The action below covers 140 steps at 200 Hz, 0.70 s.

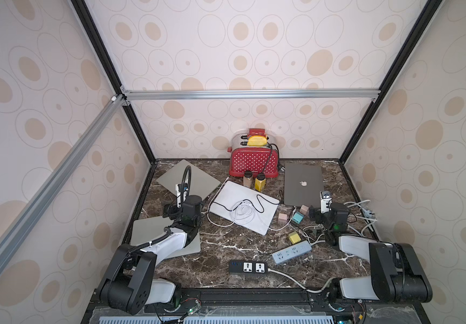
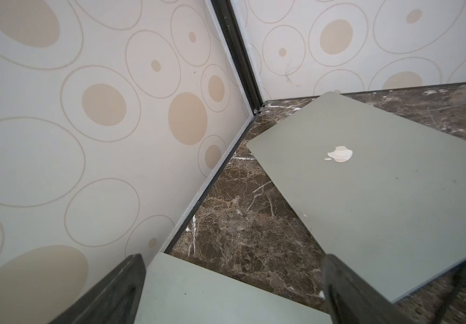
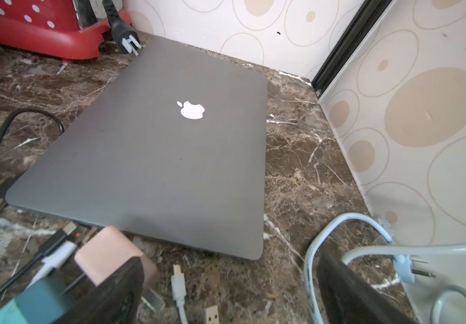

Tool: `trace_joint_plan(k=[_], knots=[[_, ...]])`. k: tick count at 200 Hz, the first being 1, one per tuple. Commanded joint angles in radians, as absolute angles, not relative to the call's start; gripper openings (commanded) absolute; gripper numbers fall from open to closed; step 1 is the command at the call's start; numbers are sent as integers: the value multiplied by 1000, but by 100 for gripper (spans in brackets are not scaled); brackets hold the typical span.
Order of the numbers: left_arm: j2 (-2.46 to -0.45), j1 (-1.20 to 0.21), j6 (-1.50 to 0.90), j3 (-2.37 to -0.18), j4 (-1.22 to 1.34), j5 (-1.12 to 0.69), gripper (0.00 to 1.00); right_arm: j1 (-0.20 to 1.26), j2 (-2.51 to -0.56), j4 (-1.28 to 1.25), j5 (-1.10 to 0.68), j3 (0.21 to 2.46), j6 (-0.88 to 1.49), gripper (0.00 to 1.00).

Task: Unplug the laptop charger
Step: Reset both arms

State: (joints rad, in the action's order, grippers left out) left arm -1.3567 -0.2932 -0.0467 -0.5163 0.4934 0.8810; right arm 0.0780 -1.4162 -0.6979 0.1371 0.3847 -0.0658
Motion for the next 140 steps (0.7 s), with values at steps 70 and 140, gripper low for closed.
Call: trace_joint_plan(k=[70,140], knots=[[-1495,-105,-2,-404,874,496,99,48,-1538,-803,204,414,-9,100],[-1542,0,-69,-420,844,293,99,48,-1538,-811,210,410,-12,100]])
